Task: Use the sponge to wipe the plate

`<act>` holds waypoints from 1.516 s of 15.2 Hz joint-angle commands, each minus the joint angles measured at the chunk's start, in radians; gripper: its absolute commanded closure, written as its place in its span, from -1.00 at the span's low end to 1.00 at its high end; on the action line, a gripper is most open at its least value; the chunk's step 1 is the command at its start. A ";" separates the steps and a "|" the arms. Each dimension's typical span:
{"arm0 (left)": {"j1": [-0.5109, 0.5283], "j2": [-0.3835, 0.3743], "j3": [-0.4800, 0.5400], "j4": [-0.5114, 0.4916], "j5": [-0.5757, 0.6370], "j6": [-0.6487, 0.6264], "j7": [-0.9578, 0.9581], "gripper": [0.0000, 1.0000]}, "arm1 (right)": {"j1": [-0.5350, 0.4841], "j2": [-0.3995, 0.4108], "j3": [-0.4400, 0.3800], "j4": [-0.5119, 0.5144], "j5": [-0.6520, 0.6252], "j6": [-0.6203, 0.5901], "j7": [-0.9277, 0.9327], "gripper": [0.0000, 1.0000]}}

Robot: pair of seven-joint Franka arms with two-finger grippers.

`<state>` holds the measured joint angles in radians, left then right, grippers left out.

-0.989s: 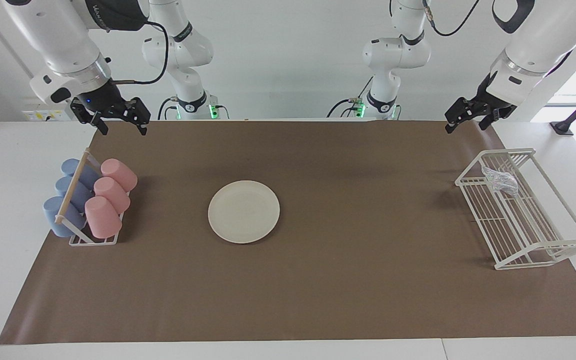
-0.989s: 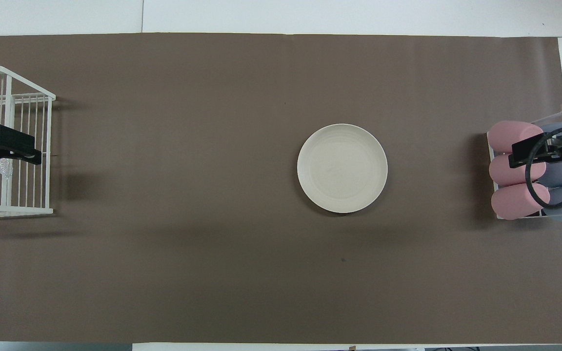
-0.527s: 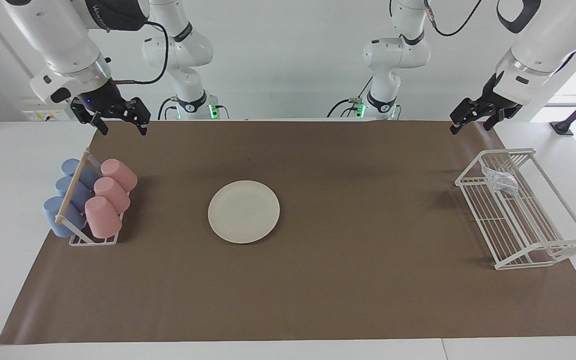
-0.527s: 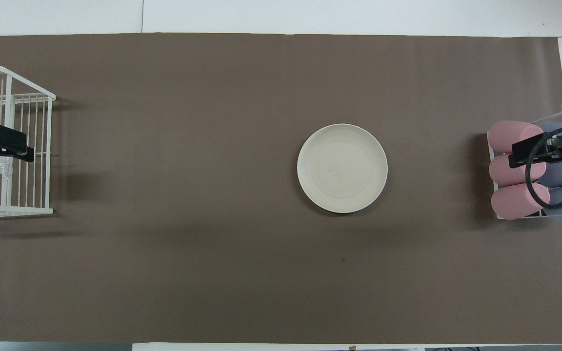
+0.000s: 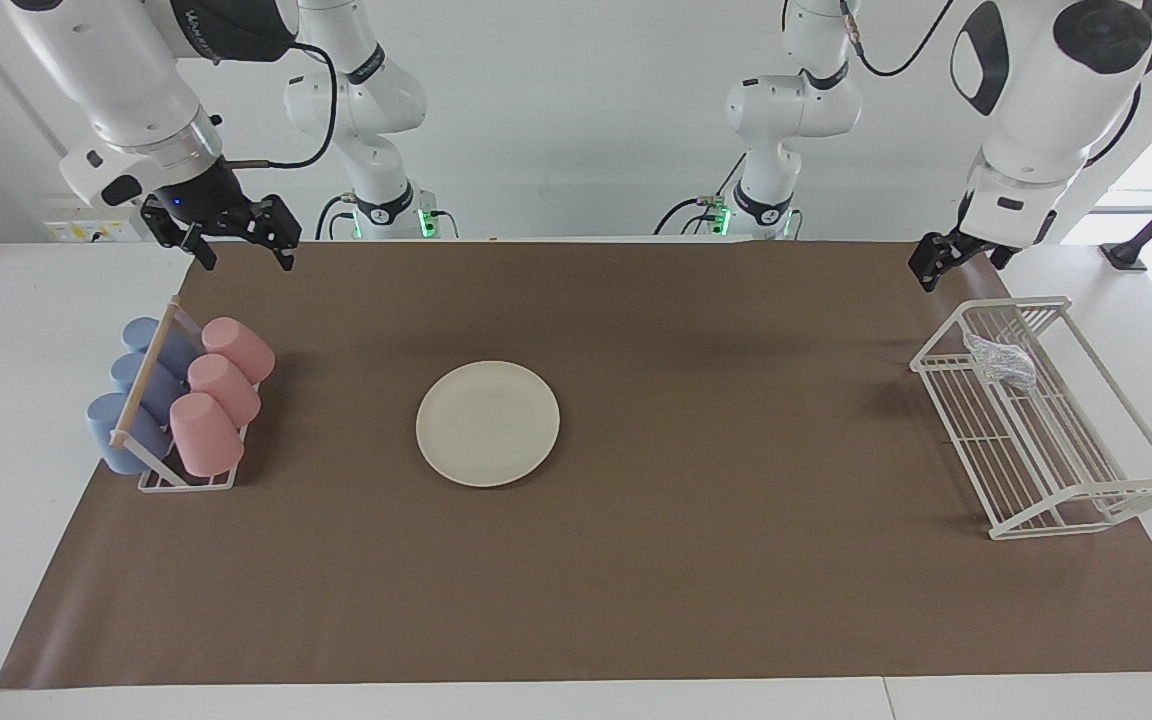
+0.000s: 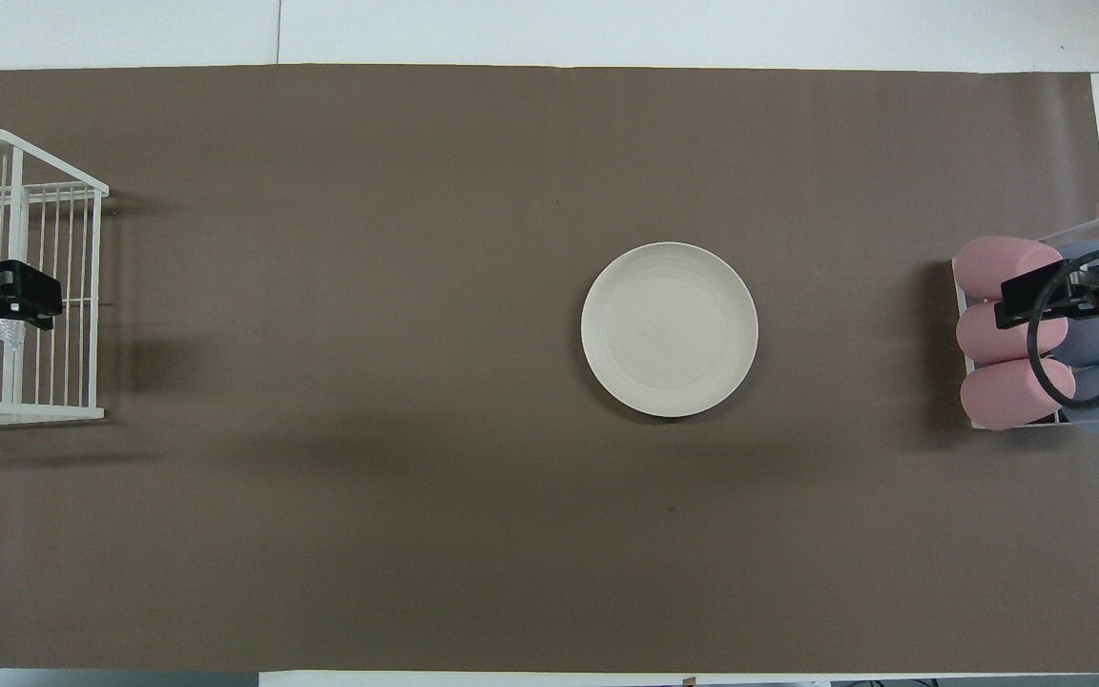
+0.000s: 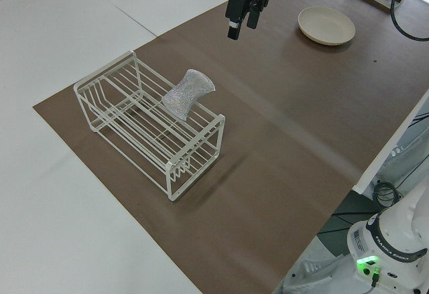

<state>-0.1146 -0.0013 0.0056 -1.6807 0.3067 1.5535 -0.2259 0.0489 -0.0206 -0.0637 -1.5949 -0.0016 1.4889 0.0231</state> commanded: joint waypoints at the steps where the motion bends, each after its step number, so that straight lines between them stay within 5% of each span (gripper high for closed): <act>1: -0.028 0.052 0.005 -0.057 0.180 0.071 -0.027 -1.00 | -0.004 -0.001 -0.002 0.007 0.017 -0.013 -0.009 -1.00; 11: -0.066 0.263 0.005 -0.083 0.530 0.152 -0.087 -1.00 | -0.004 -0.001 -0.002 0.007 0.017 -0.012 -0.011 -1.00; 18: -0.066 0.258 0.005 -0.105 0.548 0.111 -0.099 -0.88 | -0.003 -0.001 -0.002 0.007 0.017 -0.013 -0.011 -1.00; 23: -0.066 0.242 0.005 -0.139 0.548 0.094 -0.209 0.95 | -0.006 -0.001 -0.004 0.004 0.017 -0.019 -0.011 -1.00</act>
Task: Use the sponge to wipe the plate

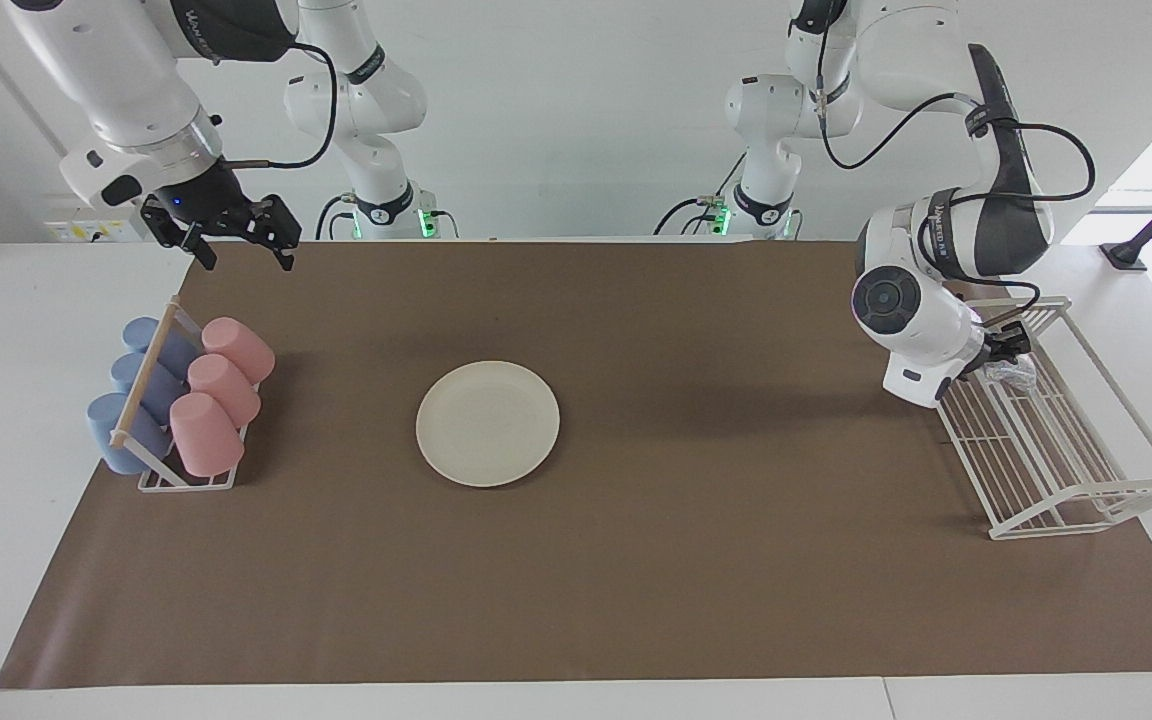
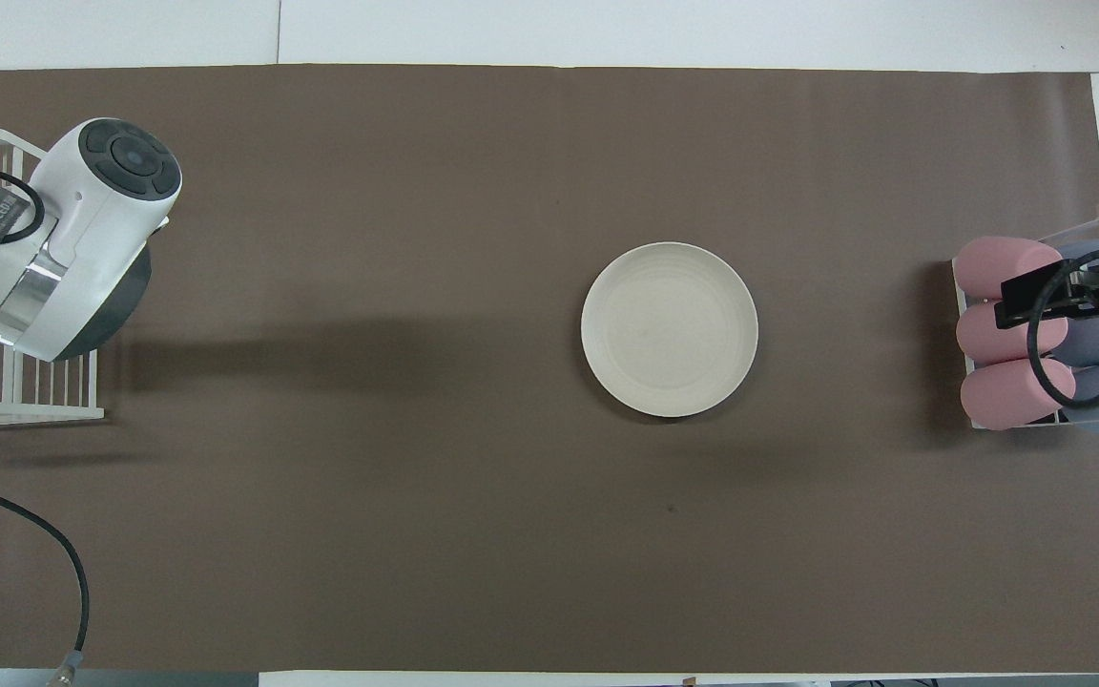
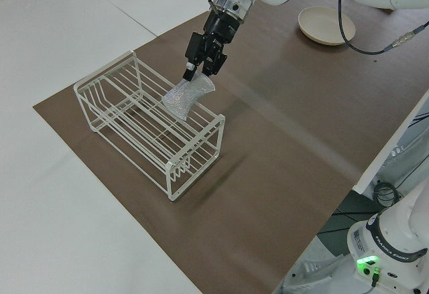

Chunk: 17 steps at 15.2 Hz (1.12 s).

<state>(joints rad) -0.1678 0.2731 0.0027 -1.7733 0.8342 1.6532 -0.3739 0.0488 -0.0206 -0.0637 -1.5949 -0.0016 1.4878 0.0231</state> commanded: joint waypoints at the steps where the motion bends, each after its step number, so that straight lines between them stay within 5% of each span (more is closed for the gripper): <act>1: -0.013 -0.032 0.008 -0.046 0.022 -0.004 -0.078 1.00 | -0.007 -0.004 -0.005 0.004 0.017 -0.018 -0.012 -1.00; 12: -0.016 -0.022 0.005 0.000 0.010 -0.003 -0.076 1.00 | -0.035 -0.009 -0.007 -0.008 0.012 -0.018 0.032 -1.00; 17: -0.024 -0.011 0.006 0.168 -0.243 -0.090 -0.074 1.00 | -0.032 -0.009 -0.007 -0.010 0.009 -0.018 0.031 -1.00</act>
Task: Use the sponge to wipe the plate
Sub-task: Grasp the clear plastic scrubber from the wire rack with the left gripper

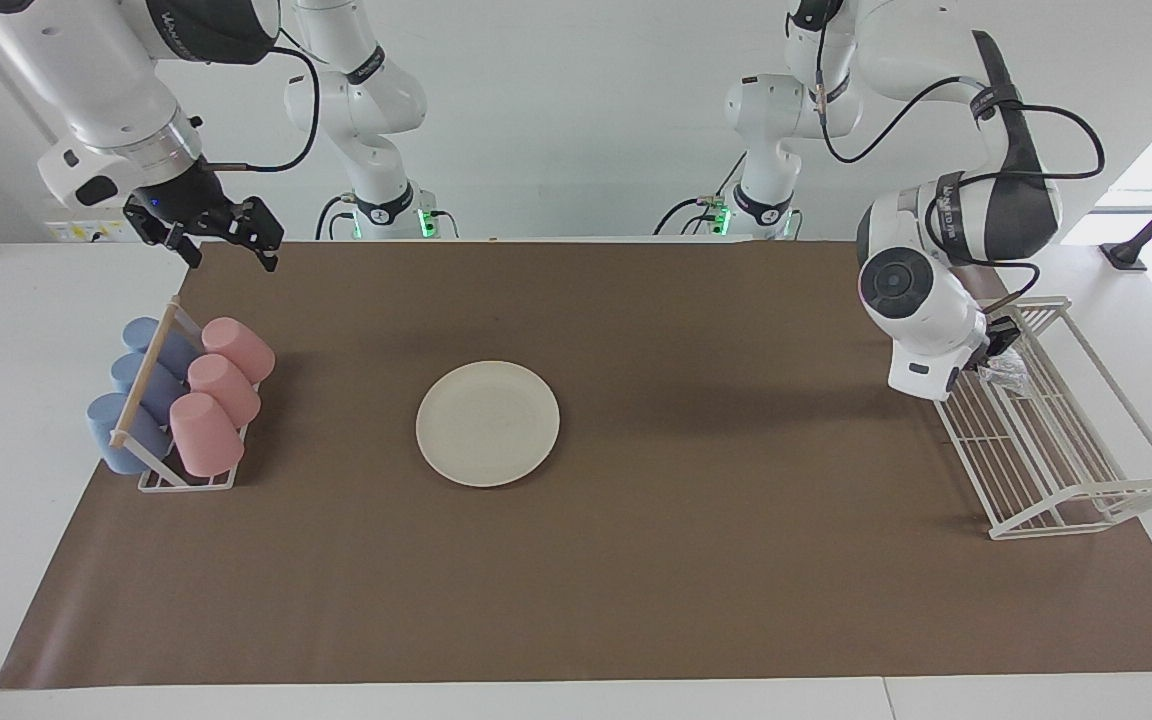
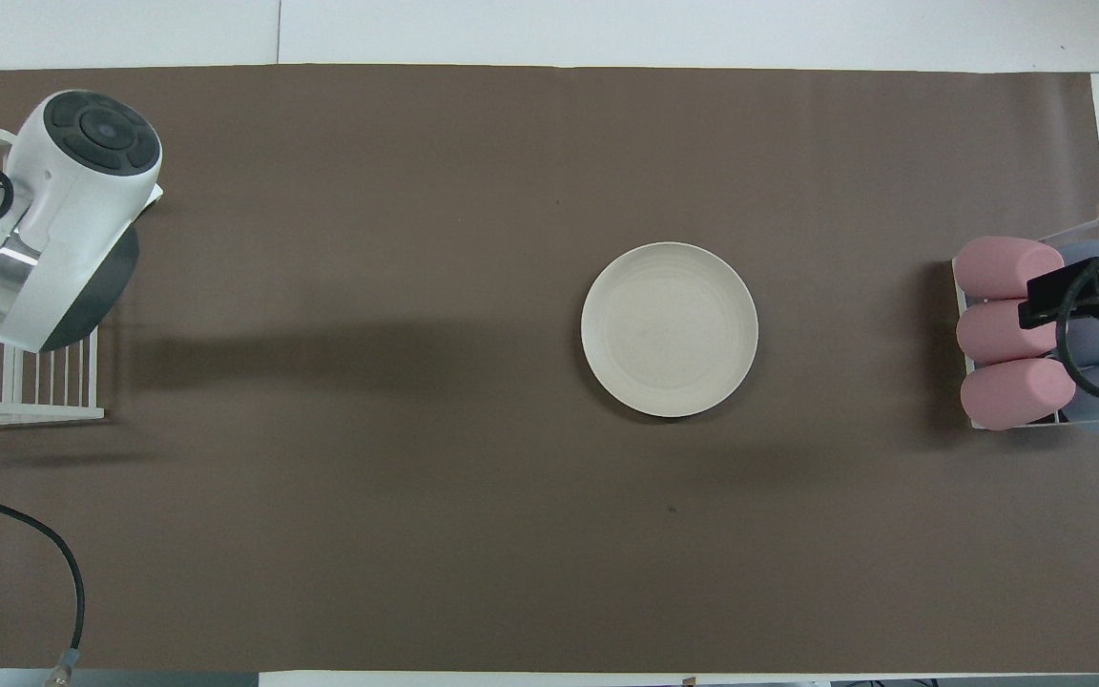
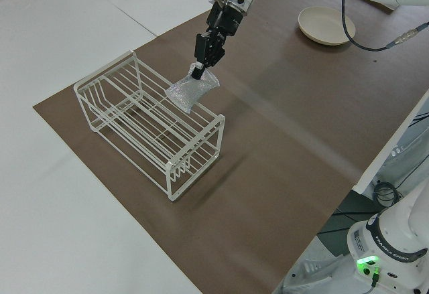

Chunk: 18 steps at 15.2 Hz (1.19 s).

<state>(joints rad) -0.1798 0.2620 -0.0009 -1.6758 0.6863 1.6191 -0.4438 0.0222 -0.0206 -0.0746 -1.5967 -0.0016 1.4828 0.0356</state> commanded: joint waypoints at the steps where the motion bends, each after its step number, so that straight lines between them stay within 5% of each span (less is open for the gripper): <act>1: -0.013 0.002 0.010 0.100 -0.158 -0.080 -0.006 1.00 | -0.007 -0.009 0.004 -0.008 0.005 -0.013 0.018 -1.00; 7: 0.002 -0.004 0.024 0.232 -0.624 -0.139 -0.025 1.00 | -0.004 -0.009 0.007 -0.005 0.020 -0.002 0.113 -1.00; 12: 0.141 -0.010 0.027 0.243 -1.087 -0.107 -0.026 1.00 | 0.007 -0.010 0.016 -0.006 0.022 -0.015 0.357 -1.00; 18: 0.175 -0.159 0.027 -0.077 -1.557 0.011 0.022 1.00 | 0.008 -0.019 0.024 -0.023 0.023 0.008 0.449 -1.00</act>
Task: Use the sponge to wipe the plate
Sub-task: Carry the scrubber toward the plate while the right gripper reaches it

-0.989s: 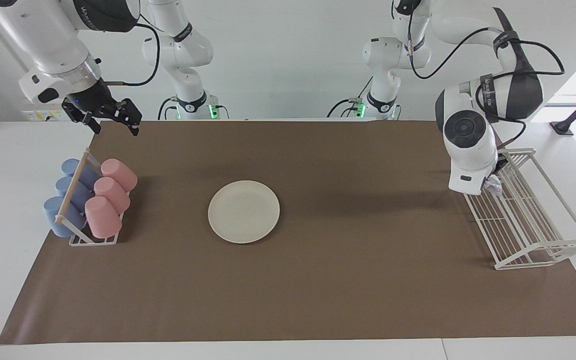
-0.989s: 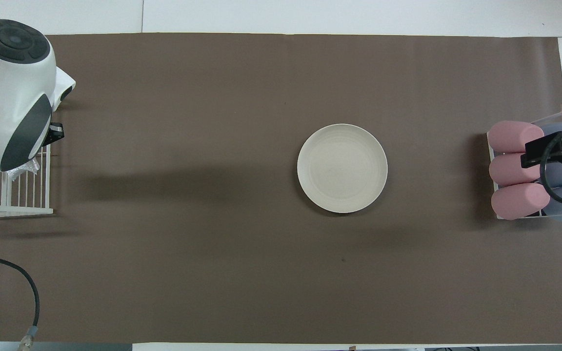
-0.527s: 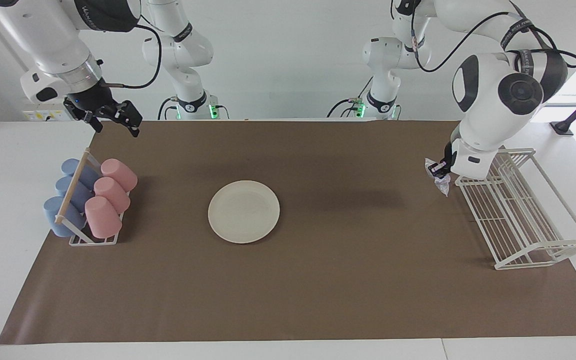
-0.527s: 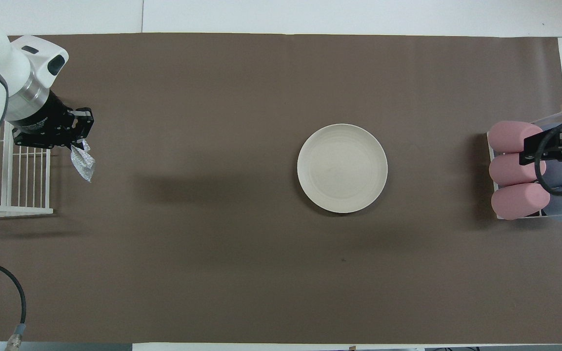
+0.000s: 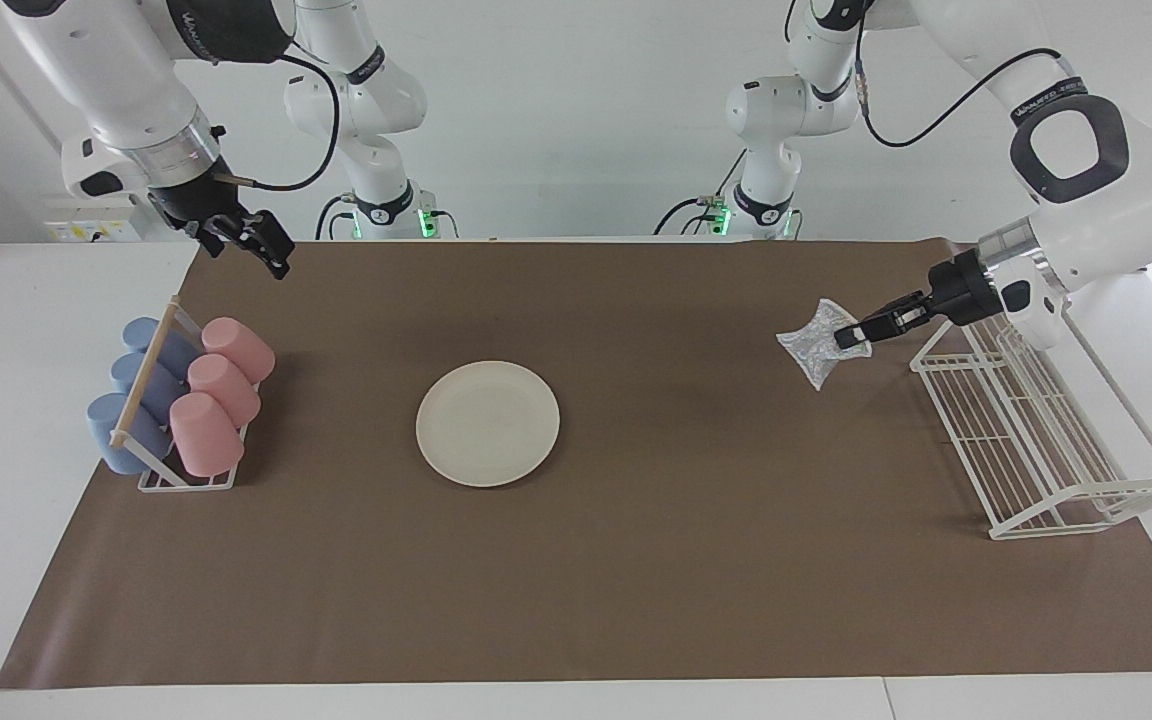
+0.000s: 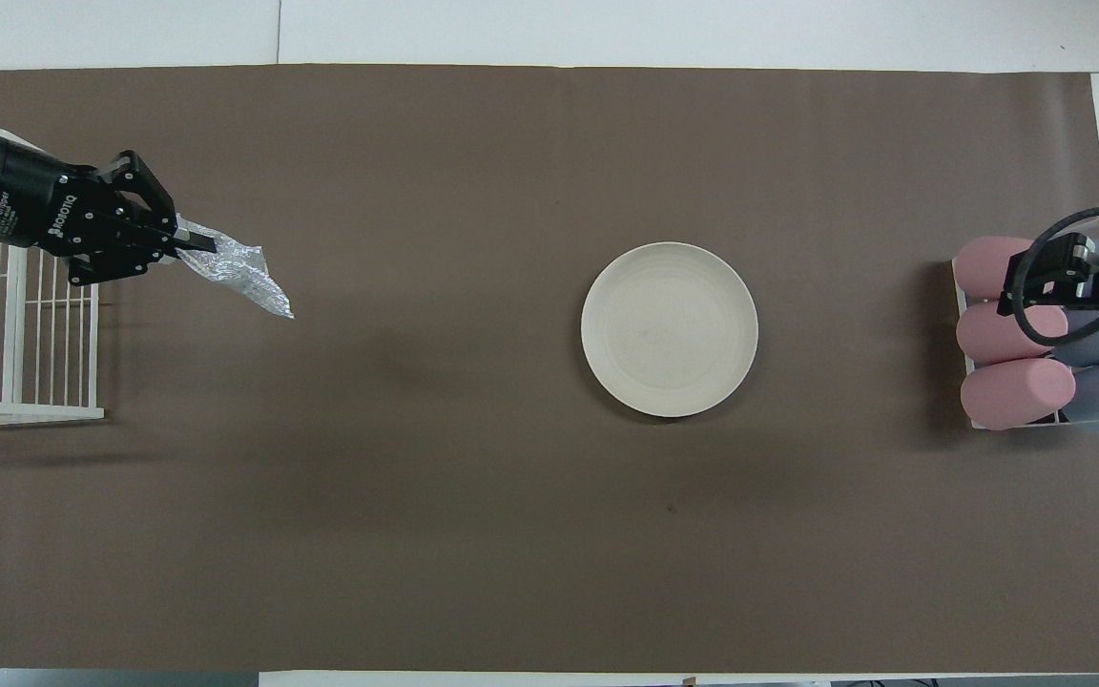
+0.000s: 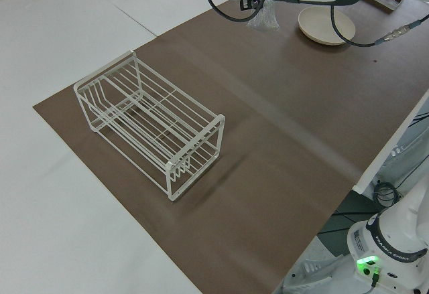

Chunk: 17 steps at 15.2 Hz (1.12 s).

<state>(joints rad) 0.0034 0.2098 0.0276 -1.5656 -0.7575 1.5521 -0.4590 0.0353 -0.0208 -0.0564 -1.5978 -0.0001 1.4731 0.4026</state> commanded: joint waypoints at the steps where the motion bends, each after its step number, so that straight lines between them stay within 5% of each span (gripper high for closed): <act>1: -0.008 -0.150 -0.002 -0.268 -0.184 0.092 0.119 1.00 | 0.006 -0.019 0.012 -0.019 0.022 0.013 0.172 -1.00; 10: -0.043 -0.412 -0.008 -0.744 -0.577 0.072 0.705 1.00 | 0.201 -0.044 0.032 -0.016 0.117 -0.045 0.859 -1.00; 17: -0.161 -0.514 -0.009 -0.895 -0.784 0.083 0.862 1.00 | 0.396 -0.056 0.043 -0.014 0.114 -0.025 1.393 -1.00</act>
<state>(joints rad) -0.1106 -0.2507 0.0092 -2.4038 -1.4845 1.6082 0.3726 0.3972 -0.0544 -0.0105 -1.5969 0.1052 1.4321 1.7012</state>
